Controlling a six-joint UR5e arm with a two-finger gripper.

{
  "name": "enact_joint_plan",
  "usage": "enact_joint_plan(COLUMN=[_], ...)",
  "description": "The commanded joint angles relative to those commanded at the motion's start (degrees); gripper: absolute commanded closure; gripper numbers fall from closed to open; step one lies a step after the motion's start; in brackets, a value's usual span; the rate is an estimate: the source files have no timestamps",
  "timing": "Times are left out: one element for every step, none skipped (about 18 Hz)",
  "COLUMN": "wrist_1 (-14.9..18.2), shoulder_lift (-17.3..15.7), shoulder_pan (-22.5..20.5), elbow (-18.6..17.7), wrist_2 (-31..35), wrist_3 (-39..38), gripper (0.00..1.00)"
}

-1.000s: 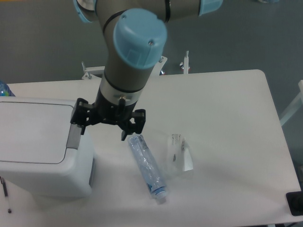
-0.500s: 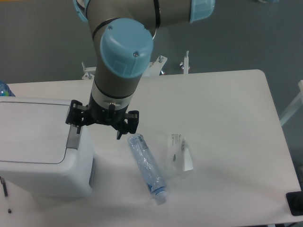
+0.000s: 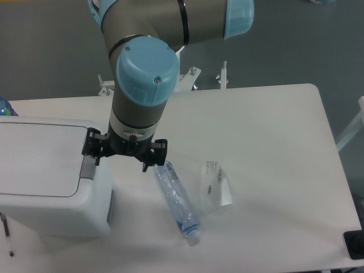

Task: Open the trash can
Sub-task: 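Press the gripper against the lid edge to flip the lid open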

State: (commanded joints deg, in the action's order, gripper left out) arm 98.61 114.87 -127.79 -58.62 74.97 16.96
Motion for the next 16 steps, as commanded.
enact_joint_plan(wrist_1=[0.0,0.0,0.0,0.0,0.0,0.0,0.0,0.0,0.0,0.0,0.0,0.0,0.0,0.0,0.0,0.0], shoulder_lift=[0.0,0.0,0.0,0.0,0.0,-0.1,-0.1,-0.1,0.0,0.0,0.0,0.0,0.0,0.0,0.0,0.0], shoulder_pan=[0.0,0.0,0.0,0.1,0.1,0.1,0.1,0.1,0.1,0.3,0.5,0.6,0.6,0.6,0.7,0.7], elbow=[0.1,0.0,0.0,0.0,0.0,0.1,0.0,0.0,0.0,0.1,0.1,0.0,0.0,0.0,-0.1,-0.1], wrist_2=[0.0,0.0,0.0,0.0,0.0,0.0,0.0,-0.1,-0.1,-0.1,-0.1,0.0,0.0,0.0,0.0,0.0], wrist_3=[0.0,0.0,0.0,0.0,0.0,0.0,0.0,0.0,-0.2,-0.2,-0.2,-0.2,-0.2,-0.2,-0.2,-0.2], gripper=[0.0,0.0,0.0,0.0,0.0,0.0,0.0,0.0,0.0,0.0,0.0,0.0,0.0,0.0,0.0,0.0])
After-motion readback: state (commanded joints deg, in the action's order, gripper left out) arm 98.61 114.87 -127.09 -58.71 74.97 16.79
